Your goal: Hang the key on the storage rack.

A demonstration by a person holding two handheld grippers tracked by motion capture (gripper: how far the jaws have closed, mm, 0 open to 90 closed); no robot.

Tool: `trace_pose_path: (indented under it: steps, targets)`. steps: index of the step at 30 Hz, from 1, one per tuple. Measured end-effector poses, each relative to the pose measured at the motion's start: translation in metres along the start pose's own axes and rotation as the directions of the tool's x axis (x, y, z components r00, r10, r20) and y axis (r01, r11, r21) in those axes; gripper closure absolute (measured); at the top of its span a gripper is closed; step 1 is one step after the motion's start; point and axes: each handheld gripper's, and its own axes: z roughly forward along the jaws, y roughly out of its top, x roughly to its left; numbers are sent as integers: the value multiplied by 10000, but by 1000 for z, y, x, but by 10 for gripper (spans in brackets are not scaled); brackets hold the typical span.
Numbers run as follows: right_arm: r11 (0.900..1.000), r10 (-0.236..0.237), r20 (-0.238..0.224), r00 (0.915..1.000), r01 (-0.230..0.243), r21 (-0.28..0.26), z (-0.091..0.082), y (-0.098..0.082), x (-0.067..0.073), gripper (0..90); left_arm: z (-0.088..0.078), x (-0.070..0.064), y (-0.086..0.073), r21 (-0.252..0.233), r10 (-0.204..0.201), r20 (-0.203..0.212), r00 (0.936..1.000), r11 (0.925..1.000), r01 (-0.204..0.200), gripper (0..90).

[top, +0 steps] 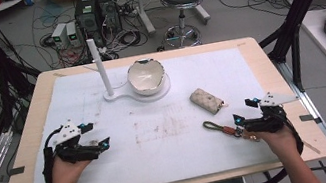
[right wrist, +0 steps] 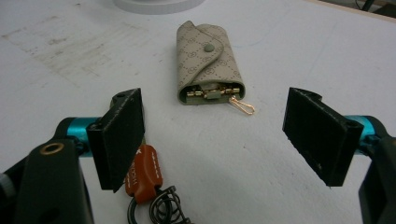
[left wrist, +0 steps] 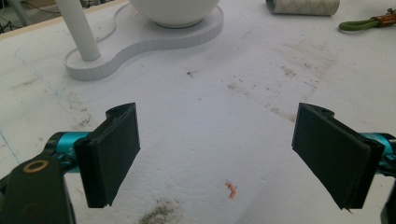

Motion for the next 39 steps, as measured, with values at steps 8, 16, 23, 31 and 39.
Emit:
trace_pose_path:
  steps: [8, 16, 23, 31, 39]
  targets:
    - [9994, -259, -284, 9993, 265, 210, 4, 1, 5, 213, -1, 0, 0, 2, 19, 7, 10000, 10000, -19, 150]
    - [9929, -645, -1073, 9921, 746, 931, 14, 0, 14, 213, 1, -1, 0, 55, 3, 61, 10000, 10000, -4, 151]
    - [9735, -1174, -1763, 9773, 1483, 1742, 24, -4, 19, 213, 2, 0, -1, 131, 30, 90, 10000, 9999, -31, 151]
    - [9446, -1427, -2546, 9565, 2085, 2536, 31, -10, 22, 389, 3, -1, -1, 183, 61, 118, 9999, 9998, -63, 150]
    - [9460, -1504, -2402, 9590, 2102, 2468, 28, -12, 17, 556, 4, -2, -1, 261, 108, 157, 9998, 9996, -112, 151]
